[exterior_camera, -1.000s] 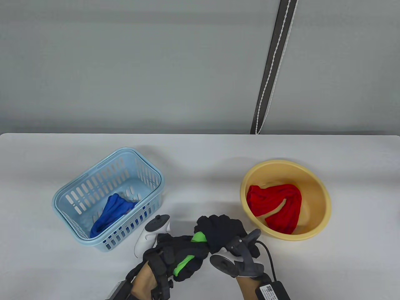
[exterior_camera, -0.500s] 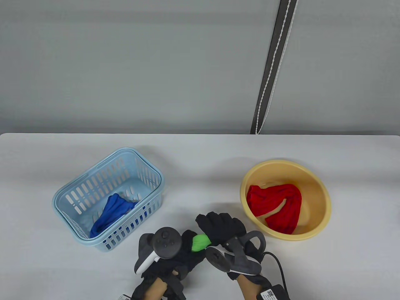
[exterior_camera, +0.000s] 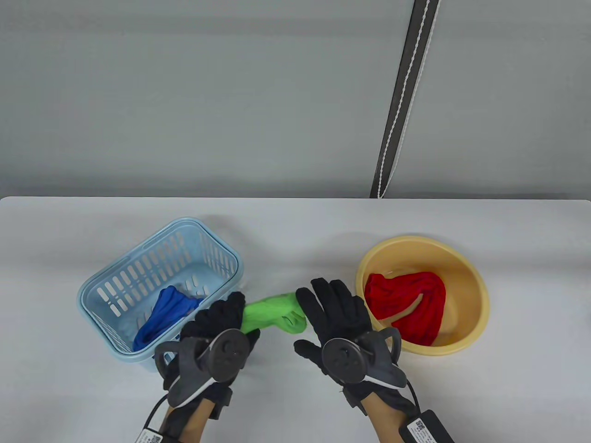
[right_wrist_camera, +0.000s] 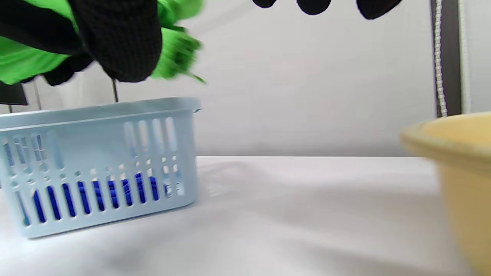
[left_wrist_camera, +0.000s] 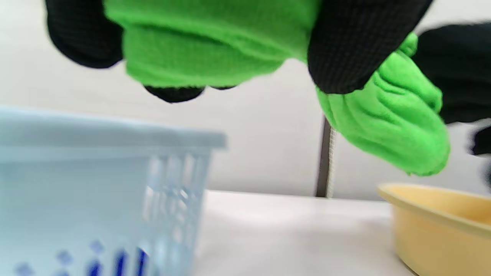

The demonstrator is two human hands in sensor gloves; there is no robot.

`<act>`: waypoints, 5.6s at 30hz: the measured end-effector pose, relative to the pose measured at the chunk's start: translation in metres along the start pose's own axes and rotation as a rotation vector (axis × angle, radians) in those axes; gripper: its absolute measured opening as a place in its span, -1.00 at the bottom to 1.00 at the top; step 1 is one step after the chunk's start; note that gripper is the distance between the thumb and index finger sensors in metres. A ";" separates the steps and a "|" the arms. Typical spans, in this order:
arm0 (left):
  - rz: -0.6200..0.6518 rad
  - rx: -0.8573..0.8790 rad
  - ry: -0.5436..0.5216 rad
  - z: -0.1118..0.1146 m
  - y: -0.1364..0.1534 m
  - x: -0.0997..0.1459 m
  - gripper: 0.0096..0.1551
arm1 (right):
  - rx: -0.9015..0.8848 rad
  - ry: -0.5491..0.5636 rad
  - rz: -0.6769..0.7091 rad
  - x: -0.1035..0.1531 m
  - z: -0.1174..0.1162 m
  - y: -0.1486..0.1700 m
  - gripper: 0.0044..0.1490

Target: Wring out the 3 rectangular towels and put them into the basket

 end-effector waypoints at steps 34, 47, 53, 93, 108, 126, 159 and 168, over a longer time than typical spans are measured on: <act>0.138 0.288 0.106 0.013 0.022 -0.020 0.16 | -0.078 -0.776 -0.526 0.003 -0.080 0.209 0.34; 0.375 0.273 0.179 0.073 -0.075 -0.009 0.19 | -0.151 -0.938 -0.625 0.010 -0.117 0.222 0.32; 0.357 0.303 0.251 0.107 -0.070 -0.005 0.19 | -0.154 -0.966 -0.659 0.010 -0.121 0.226 0.04; 0.405 0.541 0.094 0.097 -0.095 -0.002 0.22 | -1.045 0.430 -0.257 0.044 0.147 0.102 -0.44; 0.193 0.807 -0.270 0.070 -0.063 0.003 0.39 | -1.428 0.268 -0.278 -0.002 0.043 0.011 -0.41; 0.017 1.080 -0.207 0.101 -0.017 0.004 -0.50 | -1.015 0.635 -0.508 0.063 -0.022 0.097 -0.08; 0.066 1.875 -0.268 0.131 -0.005 0.008 -0.20 | -0.970 0.001 -0.016 0.007 -0.087 0.032 -0.34; -0.075 1.954 -0.470 0.137 0.003 0.015 -0.35 | -1.222 -0.265 0.043 -0.005 -0.120 -0.017 0.29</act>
Point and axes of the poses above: the tracker on the back of each hand, its own y axis roughly to the little-finger side, its own x axis roughly from the fingertips to the wrist, z = x × y, the point moved 5 cm from there along -x, roughly from the wrist to the fingertips, and after that the axes turned 15 degrees about z, right-handed, at the moved point
